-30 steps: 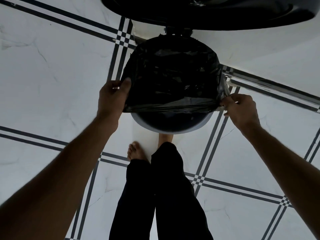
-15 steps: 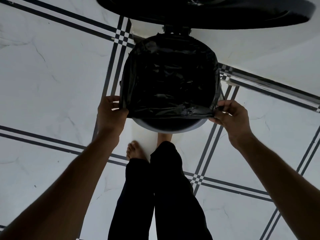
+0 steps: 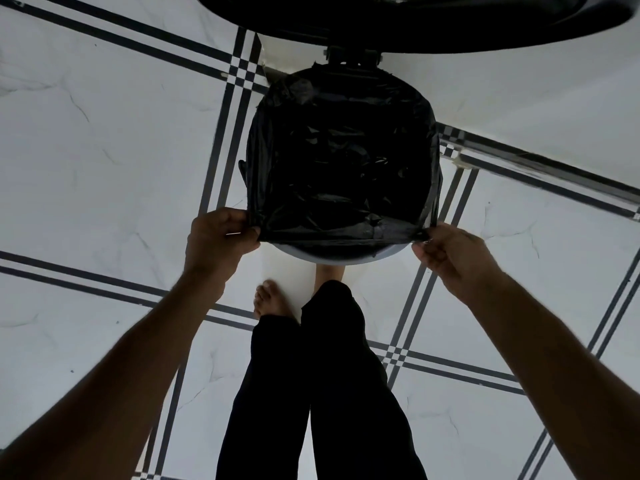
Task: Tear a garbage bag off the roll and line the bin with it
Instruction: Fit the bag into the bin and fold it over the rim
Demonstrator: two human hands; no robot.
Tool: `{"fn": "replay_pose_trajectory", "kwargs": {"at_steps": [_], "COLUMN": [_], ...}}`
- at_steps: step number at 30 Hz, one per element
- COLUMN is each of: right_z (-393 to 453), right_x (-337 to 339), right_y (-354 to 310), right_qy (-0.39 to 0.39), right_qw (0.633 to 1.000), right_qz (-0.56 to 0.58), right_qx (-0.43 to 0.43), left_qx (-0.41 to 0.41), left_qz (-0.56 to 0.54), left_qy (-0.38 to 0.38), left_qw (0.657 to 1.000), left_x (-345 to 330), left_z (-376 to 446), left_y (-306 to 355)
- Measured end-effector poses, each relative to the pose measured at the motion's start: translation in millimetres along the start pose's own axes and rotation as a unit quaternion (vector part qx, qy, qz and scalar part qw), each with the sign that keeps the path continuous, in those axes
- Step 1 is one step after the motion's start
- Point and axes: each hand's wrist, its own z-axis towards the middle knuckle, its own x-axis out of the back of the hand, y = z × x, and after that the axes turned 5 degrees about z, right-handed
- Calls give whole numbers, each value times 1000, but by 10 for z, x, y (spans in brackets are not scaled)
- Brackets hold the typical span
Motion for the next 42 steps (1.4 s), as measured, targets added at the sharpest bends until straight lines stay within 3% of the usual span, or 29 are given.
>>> {"fn": "replay_pose_trajectory", "kwargs": {"at_steps": [3, 7, 11, 14, 16, 20, 25, 29, 34, 39, 42], "right_z": [-4, -15, 40, 14, -26, -58, -57, -152, -245, -417, -604], "right_x": [-86, -175, -207, -164, -126, -93, -74, -156, -219, -295, -384], "right_y": [-7, 84, 264, 334, 353, 349, 327, 286, 369, 526, 631], "right_qy": [-20, 4, 37, 57, 60, 51, 45, 57, 20, 163, 147], "right_qw": [996, 998, 970, 883, 856, 845, 919, 949, 962, 967, 977], "right_qz": [41, -14, -218, -397, -423, -414, -297, -228, -211, -132, -117], "right_qx": [-71, -53, 100, 242, 292, 334, 254, 212, 172, 145, 100], "left_qx": [-2, -1, -9, -2, 10, -2, -17, -9, -10, 6, 8], "left_qz": [-19, -27, 15, 35, 43, 105, 115, 40, 4, -5, -3], "left_qy": [-32, -84, -67, -31, -1, 62, 87, 25, -20, -16, -19], "left_qw": [999, 996, 998, 999, 999, 993, 989, 999, 1000, 1000, 1000], "left_x": [24, 104, 135, 37, -75, -202, -191, -92, -3, -10, -36], "left_z": [36, 79, 131, 126, 88, -37, -124, -80, -88, -69, -72], "left_y": [21, 25, 37, 54, 69, 38, 19, 0, -6, -33, -45]}}
